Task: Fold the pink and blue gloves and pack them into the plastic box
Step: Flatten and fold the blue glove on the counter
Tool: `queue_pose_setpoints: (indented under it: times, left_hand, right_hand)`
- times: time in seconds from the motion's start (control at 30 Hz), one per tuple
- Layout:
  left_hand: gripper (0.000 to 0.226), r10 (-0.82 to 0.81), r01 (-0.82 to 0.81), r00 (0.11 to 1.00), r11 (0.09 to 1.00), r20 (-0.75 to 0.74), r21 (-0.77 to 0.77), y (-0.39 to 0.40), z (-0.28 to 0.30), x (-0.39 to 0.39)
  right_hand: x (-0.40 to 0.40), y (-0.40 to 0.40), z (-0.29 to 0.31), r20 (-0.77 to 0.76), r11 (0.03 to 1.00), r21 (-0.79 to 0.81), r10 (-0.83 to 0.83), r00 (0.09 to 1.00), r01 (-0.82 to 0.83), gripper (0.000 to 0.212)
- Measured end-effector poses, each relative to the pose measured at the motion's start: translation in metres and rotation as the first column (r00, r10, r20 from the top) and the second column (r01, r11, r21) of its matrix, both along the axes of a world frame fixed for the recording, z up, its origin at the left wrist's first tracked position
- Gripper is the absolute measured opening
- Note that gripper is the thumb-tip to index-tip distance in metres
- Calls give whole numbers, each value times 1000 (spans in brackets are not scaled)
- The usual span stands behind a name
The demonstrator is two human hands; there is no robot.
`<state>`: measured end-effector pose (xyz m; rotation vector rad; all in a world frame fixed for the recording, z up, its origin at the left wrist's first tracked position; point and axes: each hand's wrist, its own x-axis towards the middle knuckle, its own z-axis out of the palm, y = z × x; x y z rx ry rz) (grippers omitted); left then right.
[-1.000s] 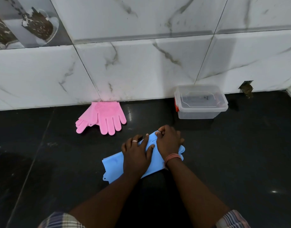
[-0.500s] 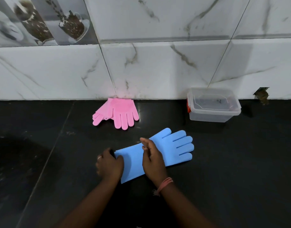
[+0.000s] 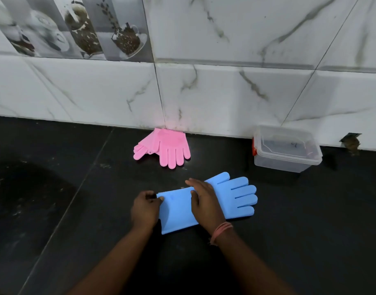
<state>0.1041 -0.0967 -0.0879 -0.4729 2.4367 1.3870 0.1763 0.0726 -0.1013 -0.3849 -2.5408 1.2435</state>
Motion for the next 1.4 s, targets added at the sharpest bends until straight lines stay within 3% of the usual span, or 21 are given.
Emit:
queue_pose_setpoints:
  times: [0.13, 0.23, 0.3, 0.43, 0.53, 0.67, 0.8, 0.9, 1.07, 1.27, 1.4]
  left_hand:
    - [7, 29, -28, 998, 999, -53, 28, -11, -5, 10]
    - [13, -6, 12, 998, 995, -60, 98, -9, -5, 8]
    - [3, -38, 47, 995, 994, -94, 95, -7, -5, 5]
    - [6, -100, 124, 970, 987, -222, 99, -1, -7, 5]
    - [10, -144, 172, 953, 982, -266, 84, 5, -15, 8]
    - [14, -129, 149, 958, 987, -256, 62, 8, -19, 4]
    - [18, -148, 157, 964, 987, -221, 23, 7, -22, -1]
    - [18, -142, 143, 965, 990, -219, -12, 8, -23, -2]
    - [17, -95, 88, 977, 995, -192, -41, 15, -22, -4]
    - [23, -109, 109, 984, 994, -140, -9, 15, -21, -11]
    - [10, -139, 138, 975, 990, -172, -19, 14, -19, -8]
  right_hand:
    - [-21, 18, 3, 177, 916, 372, 88, 980, -150, 27]
    - [-27, 28, -5, 224, 859, 476, 89, 971, -188, 21]
    - [-29, 33, -9, 198, 847, 507, 66, 978, -160, 16]
    - [-30, 41, -9, 117, 865, 492, 51, 992, -102, 9]
    - [-30, 59, -2, 98, 857, 514, -98, 990, 34, 26]
    - [-26, 94, 3, 305, 871, 422, -396, 866, 251, 37]
    - [-21, 103, -4, 292, 925, 204, -369, 882, 320, 4]
    - [-19, 103, -7, 217, 922, 139, -384, 898, 361, 14]
    - [-18, 98, -10, 116, 887, 129, -457, 882, 443, 21]
    - [-19, 98, -10, 140, 883, 121, -467, 873, 453, 18]
    - [-18, 94, -10, 125, 873, 269, -451, 884, 407, 5]
